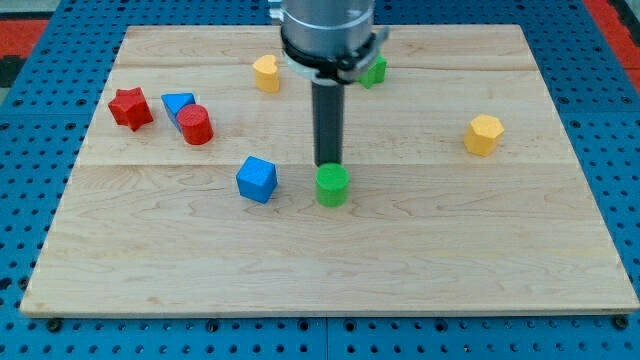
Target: Move the red circle below the blue triangle
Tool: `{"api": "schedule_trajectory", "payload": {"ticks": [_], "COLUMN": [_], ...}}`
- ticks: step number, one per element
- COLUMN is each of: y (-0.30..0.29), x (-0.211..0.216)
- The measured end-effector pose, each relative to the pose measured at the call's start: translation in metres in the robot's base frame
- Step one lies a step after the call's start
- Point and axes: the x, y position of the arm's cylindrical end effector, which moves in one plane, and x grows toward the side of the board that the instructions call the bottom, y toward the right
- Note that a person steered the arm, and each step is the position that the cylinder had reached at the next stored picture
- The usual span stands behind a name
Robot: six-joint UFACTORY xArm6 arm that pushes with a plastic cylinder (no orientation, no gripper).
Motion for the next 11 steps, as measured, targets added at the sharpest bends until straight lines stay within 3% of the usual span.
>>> {"api": "schedule_trajectory", "payload": {"ticks": [1,3,4,6,8,10,11], "y": [-0.028,-0.158,-0.205,-0.158,-0.152,-0.222,-0.204], "x": [-0.027,-0.150,-0.140,-0.107,-0.041,-0.050,-0.073]}}
